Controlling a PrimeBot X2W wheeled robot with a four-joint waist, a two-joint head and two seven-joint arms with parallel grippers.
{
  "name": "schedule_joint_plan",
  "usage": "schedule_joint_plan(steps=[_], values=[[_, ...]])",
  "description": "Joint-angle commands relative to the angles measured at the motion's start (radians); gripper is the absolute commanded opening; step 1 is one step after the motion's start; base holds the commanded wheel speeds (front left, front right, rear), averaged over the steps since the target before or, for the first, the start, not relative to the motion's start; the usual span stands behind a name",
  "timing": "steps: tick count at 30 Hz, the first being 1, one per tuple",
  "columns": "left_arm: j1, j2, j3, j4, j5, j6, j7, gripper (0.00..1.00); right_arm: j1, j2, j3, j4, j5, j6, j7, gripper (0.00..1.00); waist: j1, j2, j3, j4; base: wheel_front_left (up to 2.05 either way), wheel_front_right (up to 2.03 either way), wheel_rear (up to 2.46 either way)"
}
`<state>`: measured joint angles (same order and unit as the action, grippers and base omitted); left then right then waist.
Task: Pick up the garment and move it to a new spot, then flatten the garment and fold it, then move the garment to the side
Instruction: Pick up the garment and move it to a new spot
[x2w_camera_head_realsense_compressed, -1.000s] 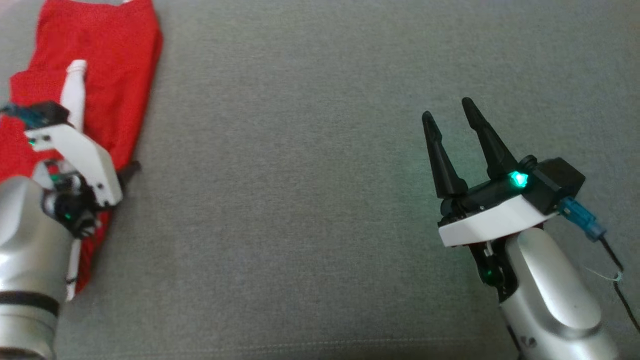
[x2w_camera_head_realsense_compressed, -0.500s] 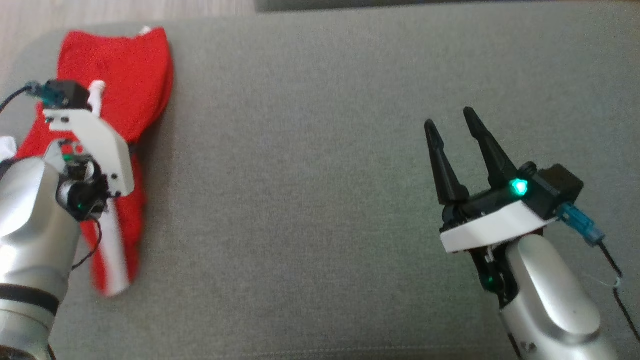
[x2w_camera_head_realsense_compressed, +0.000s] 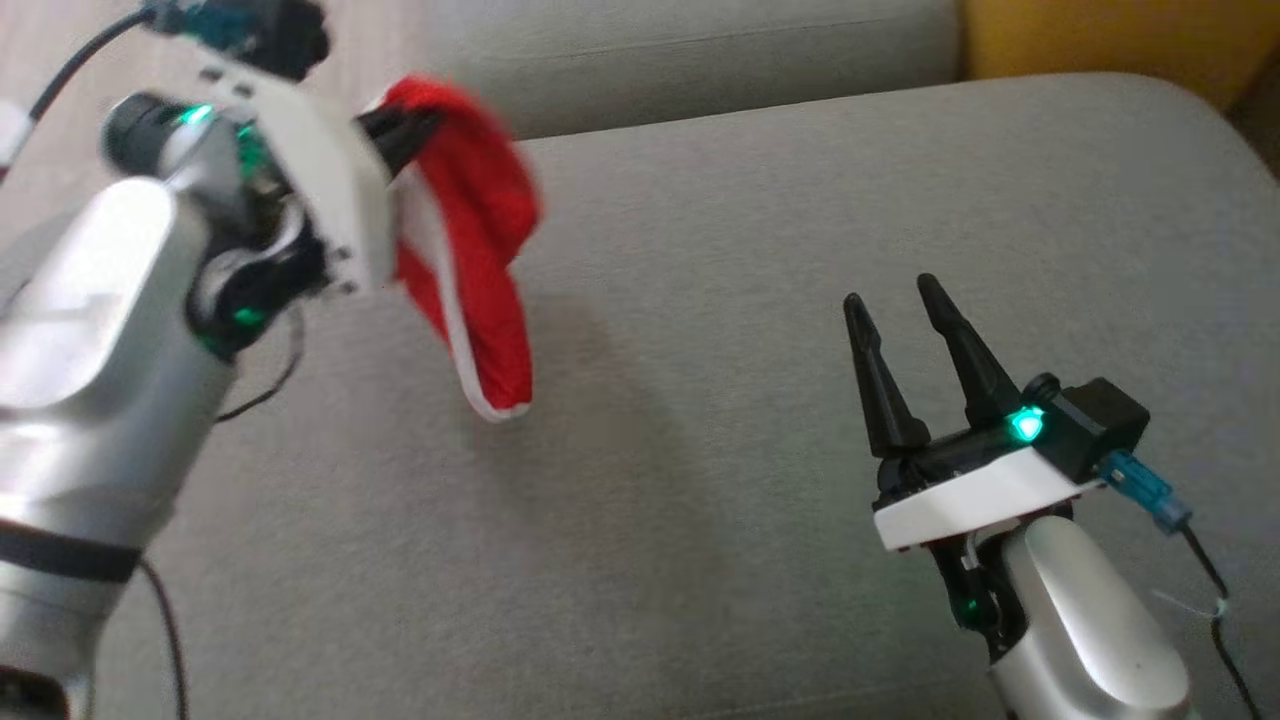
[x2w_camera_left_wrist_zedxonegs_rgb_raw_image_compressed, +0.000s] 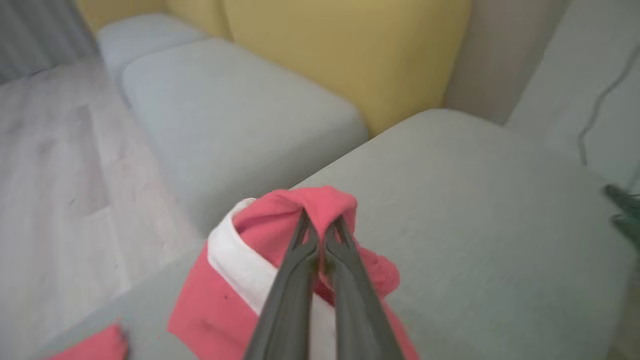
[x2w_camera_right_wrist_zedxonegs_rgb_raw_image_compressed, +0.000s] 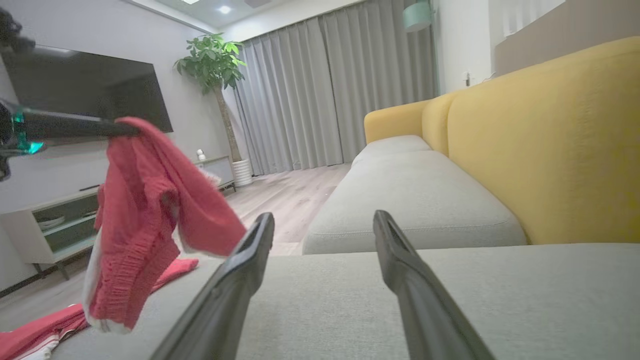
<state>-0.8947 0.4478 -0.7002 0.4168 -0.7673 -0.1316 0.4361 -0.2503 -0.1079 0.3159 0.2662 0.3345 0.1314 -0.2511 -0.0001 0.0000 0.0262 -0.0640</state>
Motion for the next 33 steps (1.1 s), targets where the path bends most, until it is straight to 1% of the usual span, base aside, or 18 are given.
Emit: schedule_joint_plan(steps=[1,4,6,8,9,10,11,12,13,16,17,21,23,25,27,30,33], values=[[-0.076,0.008,0.036,-0.061,-0.013,0.001,-0.026,0.0,-0.014,0.007,0.018,-0.032,0.007,-0.001,-0.011,1.0,0.0001,0.0,-0.008,-0.057,0.0,0.0,0.0],[-0.086,-0.035,0.0,-0.128,-0.028,0.001,-0.063,0.0,-0.017,0.006,0.018,-0.035,0.007,-0.001,-0.011,1.0,0.0001,0.0,0.007,-0.102,0.0,0.0,0.0],[-0.088,-0.049,-0.046,-0.163,-0.026,0.001,-0.085,0.0,-0.017,0.007,0.016,-0.038,0.006,-0.001,-0.011,1.0,0.0001,0.0,0.019,-0.129,0.0,0.0,0.0],[-0.091,-0.044,-0.111,-0.19,0.0,0.001,-0.127,0.0,-0.018,0.009,0.017,-0.042,0.006,-0.001,-0.011,1.0,0.0001,0.0,0.034,-0.153,0.0,0.0,0.0],[-0.09,-0.032,-0.149,-0.186,0.035,0.001,-0.157,0.05,-0.018,0.011,0.019,-0.042,0.006,-0.001,-0.011,1.0,0.0001,0.0,0.041,-0.163,0.0,0.0,0.0],[-0.077,-0.025,-0.188,-0.169,0.061,0.001,-0.18,0.35,-0.018,0.012,0.021,-0.042,0.006,-0.001,-0.011,1.0,0.0001,0.0,0.046,-0.171,0.0,0.0,0.0],[-0.057,-0.027,-0.222,-0.146,0.068,0.001,-0.202,0.8,-0.016,0.013,0.024,-0.041,0.006,-0.001,-0.011,1.0,0.0001,0.0,0.05,-0.178,0.0,0.0,0.0],[-0.031,-0.036,-0.248,-0.117,0.064,0.001,-0.224,1.0,-0.015,0.014,0.026,-0.04,0.007,-0.001,-0.011,1.0,0.0001,0.0,0.054,-0.184,0.0,0.0,0.0],[0.014,-0.056,-0.299,-0.067,0.043,0.001,-0.266,1.0,-0.011,0.015,0.029,-0.038,0.007,-0.001,-0.011,1.0,0.0001,0.0,0.06,-0.189,0.0,0.0,0.0],[0.056,-0.078,-0.338,-0.013,-0.006,0.001,-0.328,1.0,-0.008,0.013,0.028,-0.035,0.006,-0.001,-0.011,1.0,0.0001,0.0,0.063,-0.182,0.0,0.0,0.0],[0.056,-0.078,-0.338,-0.013,-0.006,0.001,-0.328,1.0,-0.008,0.013,0.028,-0.035,0.006,-0.001,-0.011,1.0,0.0001,0.0,0.063,-0.182,0.0,0.0,0.0],[0.059,-0.071,-0.326,0.036,-0.025,0.003,-0.413,1.0,0.002,-0.002,0.017,-0.033,0.003,-0.001,-0.011,1.0,0.0001,0.0,0.047,-0.146,0.0,0.0,0.0],[0.06,-0.063,-0.302,0.045,-0.026,0.017,-0.458,1.0,0.01,-0.008,0.011,-0.032,0.002,-0.001,-0.011,1.0,0.0001,0.0,0.033,-0.126,0.0,0.0,0.0],[0.07,-0.049,-0.273,0.043,-0.031,0.045,-0.502,1.0,0.017,-0.013,0.002,-0.031,0.002,-0.001,-0.011,1.0,0.0001,0.0,0.018,-0.108,0.0,0.0,0.0],[0.088,-0.03,-0.241,0.033,-0.035,0.085,-0.545,1.0,0.023,-0.019,-0.003,-0.032,0.002,-0.001,-0.011,1.0,0.0001,0.0,0.005,-0.091,0.0,0.0,0.0],[0.133,0.002,-0.188,0.005,-0.049,0.159,-0.608,1.0,0.028,-0.029,-0.007,-0.038,0.0,-0.001,-0.011,1.0,0.0001,0.0,-0.01,-0.071,0.0,0.0,0.0],[0.2,0.038,-0.118,-0.039,-0.071,0.242,-0.662,1.0,0.032,-0.038,-0.009,-0.047,-0.003,-0.001,-0.011,1.0,0.0001,0.0,-0.019,-0.059,0.0,0.0,0.0]])
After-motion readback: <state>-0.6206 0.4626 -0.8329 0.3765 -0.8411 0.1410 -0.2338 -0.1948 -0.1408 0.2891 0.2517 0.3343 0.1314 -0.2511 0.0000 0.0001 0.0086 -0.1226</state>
